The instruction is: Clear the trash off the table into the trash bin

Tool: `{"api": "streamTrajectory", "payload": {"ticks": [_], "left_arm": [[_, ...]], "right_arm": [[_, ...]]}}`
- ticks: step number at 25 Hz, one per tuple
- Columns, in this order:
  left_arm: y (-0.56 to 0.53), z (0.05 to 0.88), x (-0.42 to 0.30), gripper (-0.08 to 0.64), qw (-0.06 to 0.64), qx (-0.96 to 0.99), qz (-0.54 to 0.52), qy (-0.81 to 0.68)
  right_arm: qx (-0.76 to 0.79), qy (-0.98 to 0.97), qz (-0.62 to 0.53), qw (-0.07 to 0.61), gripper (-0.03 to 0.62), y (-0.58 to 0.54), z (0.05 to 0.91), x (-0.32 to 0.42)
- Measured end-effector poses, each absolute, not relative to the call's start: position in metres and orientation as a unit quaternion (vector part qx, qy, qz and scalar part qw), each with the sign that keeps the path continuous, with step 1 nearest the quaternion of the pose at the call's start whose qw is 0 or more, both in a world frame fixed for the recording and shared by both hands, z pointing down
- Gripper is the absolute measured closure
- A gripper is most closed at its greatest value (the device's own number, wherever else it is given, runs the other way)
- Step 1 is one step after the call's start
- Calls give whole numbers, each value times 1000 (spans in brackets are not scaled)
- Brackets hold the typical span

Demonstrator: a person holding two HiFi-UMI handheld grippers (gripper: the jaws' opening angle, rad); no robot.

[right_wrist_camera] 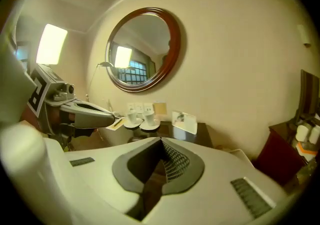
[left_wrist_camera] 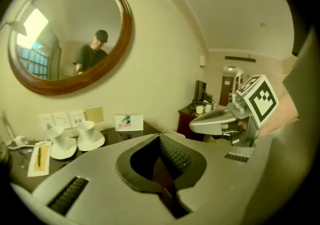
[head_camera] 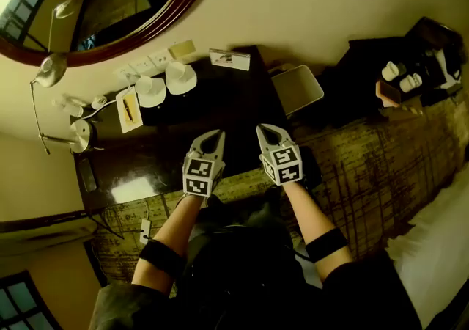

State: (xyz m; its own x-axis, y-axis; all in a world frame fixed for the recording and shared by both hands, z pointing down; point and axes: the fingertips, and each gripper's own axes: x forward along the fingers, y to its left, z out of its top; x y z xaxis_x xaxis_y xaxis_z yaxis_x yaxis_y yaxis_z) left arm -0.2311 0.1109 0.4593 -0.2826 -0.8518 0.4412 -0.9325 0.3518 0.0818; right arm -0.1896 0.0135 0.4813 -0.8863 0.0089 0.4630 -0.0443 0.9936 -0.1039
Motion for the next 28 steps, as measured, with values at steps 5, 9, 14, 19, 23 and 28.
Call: {"api": "streamTrajectory", "payload": {"ticks": [5, 9, 14, 19, 23, 28], "left_arm": [[210, 445, -292, 557, 206, 464, 85, -857], [268, 436, -311, 557, 208, 415, 67, -883], [317, 437, -318, 557, 211, 374, 43, -902], [341, 439, -323, 557, 211, 359, 31, -909], [342, 438, -328, 557, 210, 358, 27, -909], [336, 443, -333, 557, 216, 371, 29, -902]], "right_arm": [[-89, -967, 24, 238, 589, 95, 468, -248], [-137, -962, 21, 237, 589, 142, 462, -268], [-159, -958, 18, 238, 589, 171, 458, -275], [-161, -957, 15, 239, 589, 182, 456, -275], [-158, -958, 12, 240, 589, 182, 455, -277], [-147, -957, 4, 250, 589, 177, 463, -280]]}}
